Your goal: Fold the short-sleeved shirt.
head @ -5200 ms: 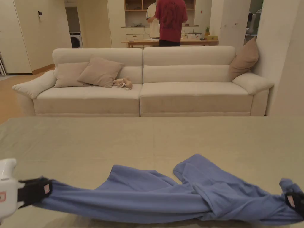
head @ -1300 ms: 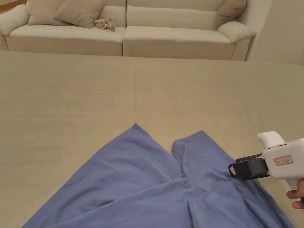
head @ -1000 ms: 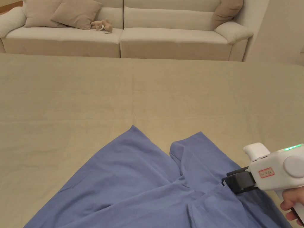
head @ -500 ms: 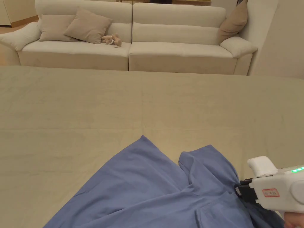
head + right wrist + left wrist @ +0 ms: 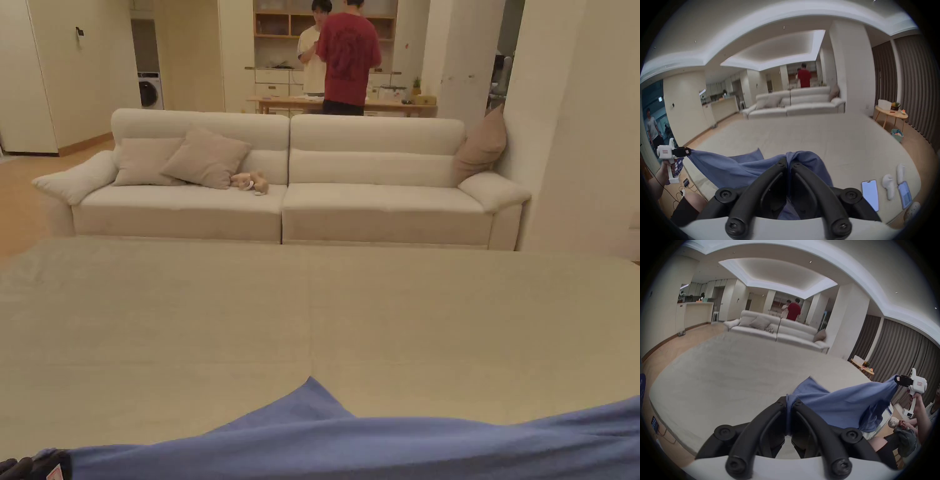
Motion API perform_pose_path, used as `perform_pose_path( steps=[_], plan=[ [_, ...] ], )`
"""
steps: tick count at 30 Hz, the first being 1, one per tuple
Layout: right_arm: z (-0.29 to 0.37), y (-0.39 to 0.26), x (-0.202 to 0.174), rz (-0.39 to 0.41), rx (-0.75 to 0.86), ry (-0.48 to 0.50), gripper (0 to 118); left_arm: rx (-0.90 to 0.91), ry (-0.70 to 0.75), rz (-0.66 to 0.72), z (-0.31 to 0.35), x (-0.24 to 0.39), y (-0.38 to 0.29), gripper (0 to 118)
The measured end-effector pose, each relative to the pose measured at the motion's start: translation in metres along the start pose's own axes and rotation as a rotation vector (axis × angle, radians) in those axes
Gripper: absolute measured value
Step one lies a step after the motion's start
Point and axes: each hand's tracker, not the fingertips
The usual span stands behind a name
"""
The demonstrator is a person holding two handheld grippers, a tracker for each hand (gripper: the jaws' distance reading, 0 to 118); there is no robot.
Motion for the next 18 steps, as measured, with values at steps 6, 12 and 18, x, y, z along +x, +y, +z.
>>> perform_pose_path(
  steps=[6,12,18],
  plan=[
    [0.103,0.005,-0.003,0.002,0.099,-0.039,2,0.086,-0.079,-0.057,0.042,0.018,0.022,6],
    [0.118,0.016,-0.006,0.057,0.092,-0.067,2,0.106,-0.084,-0.123,0.056,0.032,0.037,6],
    [0.07,0.051,-0.006,0.12,0.09,-0.049,2,0.107,-0.071,-0.103,0.03,0.025,0.077,6]
  ],
)
